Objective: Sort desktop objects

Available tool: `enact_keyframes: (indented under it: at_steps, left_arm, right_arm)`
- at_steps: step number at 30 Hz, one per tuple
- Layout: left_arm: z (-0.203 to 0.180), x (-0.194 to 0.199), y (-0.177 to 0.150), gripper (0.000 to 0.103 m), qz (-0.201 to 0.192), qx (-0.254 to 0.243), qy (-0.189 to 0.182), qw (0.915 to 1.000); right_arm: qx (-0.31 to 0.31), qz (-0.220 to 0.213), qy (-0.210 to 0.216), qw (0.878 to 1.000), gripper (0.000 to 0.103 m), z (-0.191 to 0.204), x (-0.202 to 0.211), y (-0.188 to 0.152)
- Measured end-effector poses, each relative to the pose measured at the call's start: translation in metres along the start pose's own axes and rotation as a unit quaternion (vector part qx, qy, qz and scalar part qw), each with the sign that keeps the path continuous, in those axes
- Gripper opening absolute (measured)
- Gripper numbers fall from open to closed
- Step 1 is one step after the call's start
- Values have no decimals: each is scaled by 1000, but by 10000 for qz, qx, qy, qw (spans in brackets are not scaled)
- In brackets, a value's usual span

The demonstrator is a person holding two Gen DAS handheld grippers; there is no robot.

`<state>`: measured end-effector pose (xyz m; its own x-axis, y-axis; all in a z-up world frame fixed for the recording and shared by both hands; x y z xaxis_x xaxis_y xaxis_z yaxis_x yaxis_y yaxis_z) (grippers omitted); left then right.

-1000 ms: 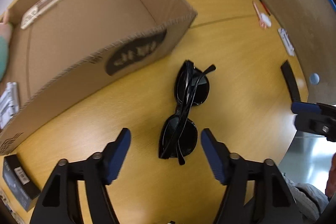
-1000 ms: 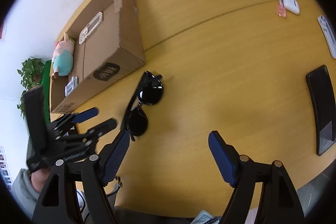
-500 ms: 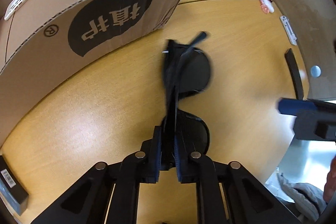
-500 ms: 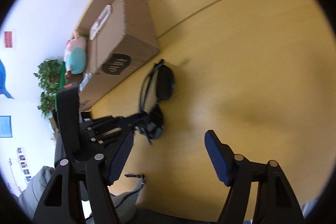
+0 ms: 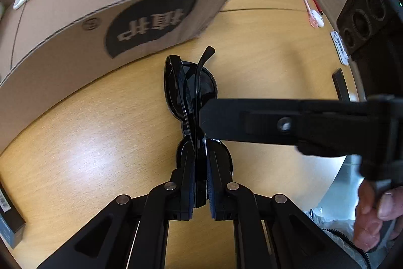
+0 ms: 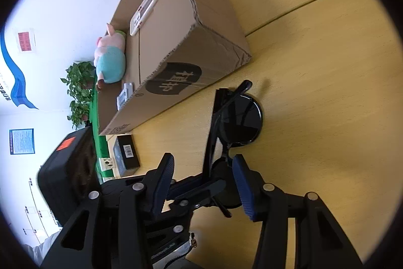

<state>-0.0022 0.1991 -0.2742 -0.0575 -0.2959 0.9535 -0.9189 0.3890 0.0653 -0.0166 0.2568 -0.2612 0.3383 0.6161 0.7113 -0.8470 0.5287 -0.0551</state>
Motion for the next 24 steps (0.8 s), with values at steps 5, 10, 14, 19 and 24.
enact_keyframes:
  at_steps: [5, 10, 14, 19, 24]
  left_arm:
    - [7, -5, 1, 8, 29, 148, -97, 9998]
    - [5, -10, 0, 8, 52, 101, -208, 9997]
    - [7, -10, 0, 7, 73, 128, -262, 9995]
    - [7, -2, 3, 6, -13, 91, -312, 9995]
    - [-5, 36, 9, 5, -349, -77, -411, 9985]
  right_arm:
    - [111, 136, 34, 9998, 42, 4, -16, 3]
    - [172, 311, 63, 9993, 23, 6, -33, 2]
    - [172, 488, 9, 9987, 10, 2, -47, -1]
    - [322, 414, 99, 9986, 9, 8, -43, -1]
    - [482, 191, 373, 9980, 9, 30, -15, -4]
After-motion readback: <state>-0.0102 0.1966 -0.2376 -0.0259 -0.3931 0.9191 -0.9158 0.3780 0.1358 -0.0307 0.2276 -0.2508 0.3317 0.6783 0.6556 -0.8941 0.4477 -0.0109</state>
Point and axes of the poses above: each gripper's, at about its wrist camera, not at the fingertips, and x roughly against the way its jaws point, z to its left, y to its top, the point moved 9 cm from there along -x, roughly the way its jaws point, and after that the axes turned 1 degree about z, right-handed, at the moved point
